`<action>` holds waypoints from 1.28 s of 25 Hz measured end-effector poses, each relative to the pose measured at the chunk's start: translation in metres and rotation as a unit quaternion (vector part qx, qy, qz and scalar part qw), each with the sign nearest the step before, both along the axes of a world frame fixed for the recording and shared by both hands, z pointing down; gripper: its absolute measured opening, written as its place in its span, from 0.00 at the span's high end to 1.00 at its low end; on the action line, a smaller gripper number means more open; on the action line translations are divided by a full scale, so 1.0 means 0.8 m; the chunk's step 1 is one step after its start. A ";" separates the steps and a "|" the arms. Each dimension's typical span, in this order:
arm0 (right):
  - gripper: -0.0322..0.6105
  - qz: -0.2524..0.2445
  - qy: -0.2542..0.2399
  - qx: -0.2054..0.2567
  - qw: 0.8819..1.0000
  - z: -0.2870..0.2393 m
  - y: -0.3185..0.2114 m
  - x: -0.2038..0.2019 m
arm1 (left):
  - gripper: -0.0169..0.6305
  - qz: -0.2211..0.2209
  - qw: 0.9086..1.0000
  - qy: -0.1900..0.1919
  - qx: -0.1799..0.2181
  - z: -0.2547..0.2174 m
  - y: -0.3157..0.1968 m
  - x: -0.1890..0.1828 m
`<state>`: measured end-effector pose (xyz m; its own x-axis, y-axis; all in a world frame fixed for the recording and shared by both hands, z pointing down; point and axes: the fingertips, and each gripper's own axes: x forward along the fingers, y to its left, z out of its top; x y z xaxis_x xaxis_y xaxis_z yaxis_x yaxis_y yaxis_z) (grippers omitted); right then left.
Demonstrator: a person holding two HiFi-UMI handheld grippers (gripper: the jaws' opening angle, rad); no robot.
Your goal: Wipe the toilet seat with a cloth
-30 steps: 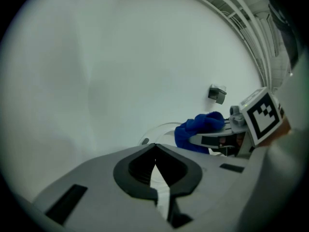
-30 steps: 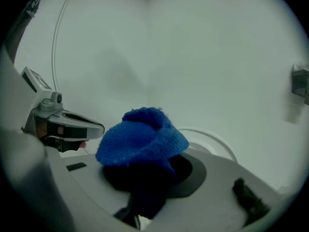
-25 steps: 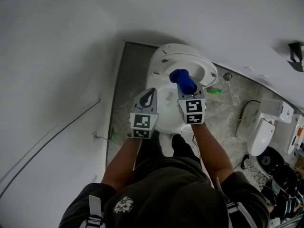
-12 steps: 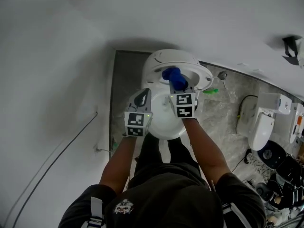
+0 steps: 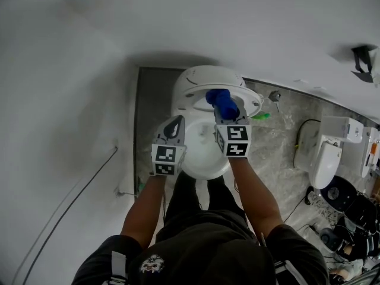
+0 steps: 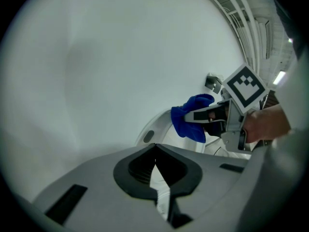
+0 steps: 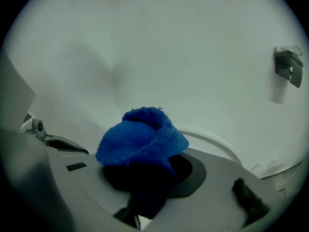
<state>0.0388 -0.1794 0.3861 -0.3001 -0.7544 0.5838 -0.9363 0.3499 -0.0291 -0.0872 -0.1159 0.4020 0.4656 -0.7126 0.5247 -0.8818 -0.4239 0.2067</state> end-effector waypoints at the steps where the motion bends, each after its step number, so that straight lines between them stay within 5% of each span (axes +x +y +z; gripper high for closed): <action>1: 0.80 0.005 -0.002 0.000 1.000 -0.001 0.000 0.006 | 0.96 0.000 1.000 -0.001 0.003 0.000 -0.001 0.000; 16: 0.80 0.102 -0.032 0.015 0.994 0.015 0.020 0.127 | 0.96 0.028 0.999 -0.018 0.016 0.006 0.009 0.033; 32: 0.80 0.143 0.000 -0.046 0.989 0.119 0.069 0.193 | 0.96 0.055 0.998 -0.031 -0.001 0.040 0.032 0.064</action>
